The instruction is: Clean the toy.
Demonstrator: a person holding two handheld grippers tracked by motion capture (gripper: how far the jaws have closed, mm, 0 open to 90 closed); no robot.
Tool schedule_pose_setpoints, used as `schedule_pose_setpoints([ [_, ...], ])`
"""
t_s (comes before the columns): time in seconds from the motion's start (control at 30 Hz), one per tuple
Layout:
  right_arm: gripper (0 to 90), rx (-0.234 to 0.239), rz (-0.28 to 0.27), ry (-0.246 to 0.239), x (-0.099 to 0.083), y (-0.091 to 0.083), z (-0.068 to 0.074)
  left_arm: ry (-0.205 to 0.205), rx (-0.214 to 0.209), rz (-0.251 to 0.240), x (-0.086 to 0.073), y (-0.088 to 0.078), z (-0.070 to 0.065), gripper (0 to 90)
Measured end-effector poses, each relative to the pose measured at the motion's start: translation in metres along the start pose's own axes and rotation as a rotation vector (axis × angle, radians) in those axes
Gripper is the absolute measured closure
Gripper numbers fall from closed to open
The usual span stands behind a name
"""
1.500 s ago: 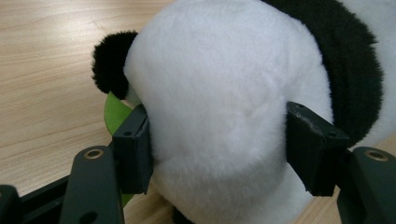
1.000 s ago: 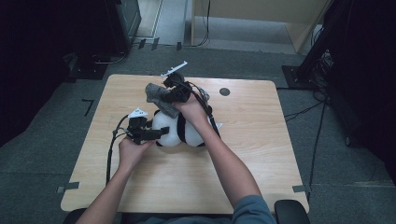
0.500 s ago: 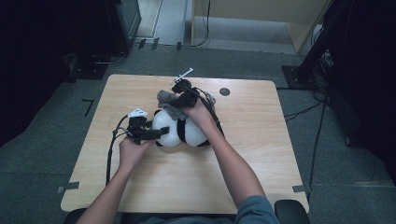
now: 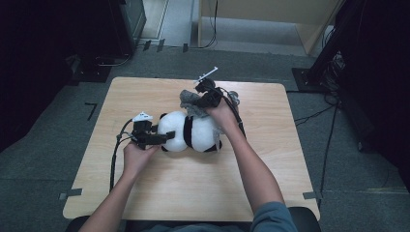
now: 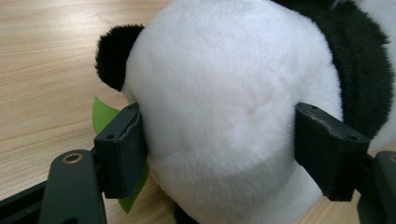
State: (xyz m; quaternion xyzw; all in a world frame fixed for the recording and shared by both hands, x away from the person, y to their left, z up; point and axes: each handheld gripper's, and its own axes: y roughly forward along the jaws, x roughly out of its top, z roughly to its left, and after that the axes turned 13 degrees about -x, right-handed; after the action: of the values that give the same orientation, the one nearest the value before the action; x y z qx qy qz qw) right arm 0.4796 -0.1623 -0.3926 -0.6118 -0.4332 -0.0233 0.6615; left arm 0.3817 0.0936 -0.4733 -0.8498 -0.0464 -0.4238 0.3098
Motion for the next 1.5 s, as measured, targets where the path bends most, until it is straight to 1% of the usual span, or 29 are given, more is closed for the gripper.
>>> schedule_pose_setpoints([
  [0.1, 74.5, -0.008, 0.004, 0.046, -0.007, -0.001, -0.016, -0.003, -0.001, -0.002, 0.000, 0.000, 0.000, 23.7],
  [0.17, 74.5, -0.015, 0.014, 0.066, -0.012, 0.000, -0.026, -0.004, -0.001, -0.003, 0.000, 0.000, 0.000, 23.6],
  [0.23, 74.6, -0.033, 0.018, 0.057, -0.017, 0.002, -0.035, -0.004, 0.001, -0.002, 0.000, 0.000, 0.000, 23.7],
  [0.33, 74.9, -0.052, 0.020, 0.069, -0.026, 0.005, -0.045, -0.004, -0.002, -0.003, -0.001, 0.000, 0.001, 23.6],
  [0.4, 75.0, -0.048, 0.016, 0.095, -0.034, 0.009, -0.050, -0.004, -0.002, -0.005, -0.001, 0.000, 0.001, 23.7],
  [0.5, 75.1, -0.007, -0.007, 0.176, -0.046, 0.015, -0.058, -0.004, -0.003, -0.009, -0.001, 0.000, 0.001, 23.6],
  [0.53, 75.1, -0.001, -0.016, 0.198, -0.050, 0.017, -0.060, -0.004, -0.003, -0.009, -0.001, 0.000, 0.001, 23.6],
  [0.57, 75.0, -0.001, -0.014, 0.206, -0.052, 0.018, -0.061, -0.004, -0.005, -0.011, -0.001, 0.000, 0.001, 23.6],
  [0.6, 75.0, -0.019, -0.009, 0.207, -0.054, 0.020, -0.062, -0.004, -0.005, -0.013, -0.001, 0.000, 0.001, 23.6],
  [0.67, 75.0, -0.052, 0.007, 0.192, -0.056, 0.022, -0.062, -0.005, -0.006, -0.015, -0.001, 0.000, 0.001, 23.6],
  [0.77, 75.0, -0.074, 0.019, 0.203, -0.058, 0.025, -0.064, -0.005, -0.007, -0.013, -0.001, 0.000, 0.001, 23.6],
  [0.83, 75.1, -0.098, 0.019, 0.195, -0.058, 0.024, -0.064, -0.003, -0.009, -0.010, -0.001, -0.001, 0.001, 23.6],
  [0.93, 76.7, -0.098, -0.016, 0.210, -0.054, 0.016, -0.063, 0.000, -0.011, -0.008, -0.001, -0.001, 0.001, 23.5],
  [0.97, 76.9, -0.102, -0.026, 0.207, -0.052, 0.012, -0.062, 0.002, -0.011, -0.008, -0.001, -0.001, 0.001, 23.4],
  [1.03, 77.3, -0.130, -0.049, 0.183, -0.048, 0.005, -0.058, 0.004, -0.012, -0.009, -0.001, -0.001, 0.001, 23.2],
  [1.07, 77.3, -0.135, -0.057, 0.178, -0.046, 0.001, -0.057, 0.007, -0.014, -0.010, -0.002, -0.001, 0.001, 22.9],
  [1.17, 77.3, -0.131, -0.073, 0.176, -0.041, -0.010, -0.054, 0.008, -0.028, -0.019, -0.002, -0.002, 0.002, 22.1],
  [1.27, 77.3, -0.111, -0.123, 0.173, -0.035, -0.026, -0.049, 0.001, -0.034, -0.023, -0.003, -0.002, 0.002, 21.7],
  [1.3, 77.3, -0.105, -0.131, 0.173, -0.033, -0.029, -0.048, 0.002, -0.034, -0.023, -0.002, -0.002, 0.002, 21.5],
  [1.43, 77.1, -0.082, -0.164, 0.145, -0.025, -0.048, -0.035, 0.007, -0.034, -0.024, -0.002, -0.003, 0.002, 21.1],
  [1.5, 77.1, -0.074, -0.181, 0.114, -0.021, -0.056, -0.024, 0.013, -0.031, -0.027, -0.003, -0.002, 0.002, 20.8],
])
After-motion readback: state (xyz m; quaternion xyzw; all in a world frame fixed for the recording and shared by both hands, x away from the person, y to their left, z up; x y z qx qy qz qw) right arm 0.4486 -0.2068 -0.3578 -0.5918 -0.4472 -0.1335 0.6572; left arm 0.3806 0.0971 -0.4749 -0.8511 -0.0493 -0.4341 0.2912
